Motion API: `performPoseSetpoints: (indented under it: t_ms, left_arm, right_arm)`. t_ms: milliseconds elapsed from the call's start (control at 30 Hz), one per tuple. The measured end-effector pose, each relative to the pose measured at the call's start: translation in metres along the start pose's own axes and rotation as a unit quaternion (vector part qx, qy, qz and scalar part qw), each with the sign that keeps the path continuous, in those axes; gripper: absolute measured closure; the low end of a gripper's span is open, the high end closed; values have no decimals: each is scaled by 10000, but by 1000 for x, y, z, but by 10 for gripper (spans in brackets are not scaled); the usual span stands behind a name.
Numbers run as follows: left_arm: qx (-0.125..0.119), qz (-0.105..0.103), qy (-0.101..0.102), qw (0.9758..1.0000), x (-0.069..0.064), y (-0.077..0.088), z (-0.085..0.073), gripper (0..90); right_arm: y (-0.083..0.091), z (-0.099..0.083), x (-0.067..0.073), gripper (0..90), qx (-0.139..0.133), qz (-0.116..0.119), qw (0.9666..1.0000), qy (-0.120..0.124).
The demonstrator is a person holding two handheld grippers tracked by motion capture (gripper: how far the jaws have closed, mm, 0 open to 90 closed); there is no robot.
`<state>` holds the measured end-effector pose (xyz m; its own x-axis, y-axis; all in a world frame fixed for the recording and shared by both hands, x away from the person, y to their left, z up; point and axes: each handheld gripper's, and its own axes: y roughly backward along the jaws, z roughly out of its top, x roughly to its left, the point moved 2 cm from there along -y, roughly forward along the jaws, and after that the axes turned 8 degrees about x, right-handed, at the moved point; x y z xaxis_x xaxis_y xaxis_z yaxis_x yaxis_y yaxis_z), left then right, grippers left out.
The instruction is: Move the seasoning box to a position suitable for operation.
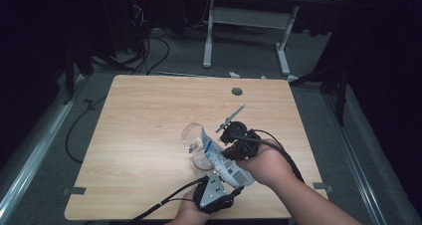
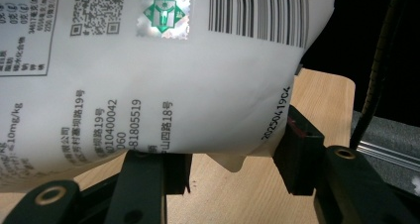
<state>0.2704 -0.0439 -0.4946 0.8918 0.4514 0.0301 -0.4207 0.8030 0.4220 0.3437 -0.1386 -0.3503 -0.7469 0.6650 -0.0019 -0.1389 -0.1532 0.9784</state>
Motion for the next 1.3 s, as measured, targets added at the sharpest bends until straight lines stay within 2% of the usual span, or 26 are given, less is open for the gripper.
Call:
performPoseSetpoints:
  t_ms: [133, 867, 1300]
  left_arm:
    - [7, 3, -6, 10000, 0, 0, 0, 550]
    - [26, 26, 17, 10000, 1, 0, 0, 555]
    - [17, 24, 27, 10000, 0, 0, 0, 554]
  right_arm:
    - [0, 0, -1, 900, -1, 3, 10000, 15]
    - [-2, 1, -1, 900, 4, -14, 9998, -221]
    - [-2, 1, 0, 900, 5, -17, 10000, -52]
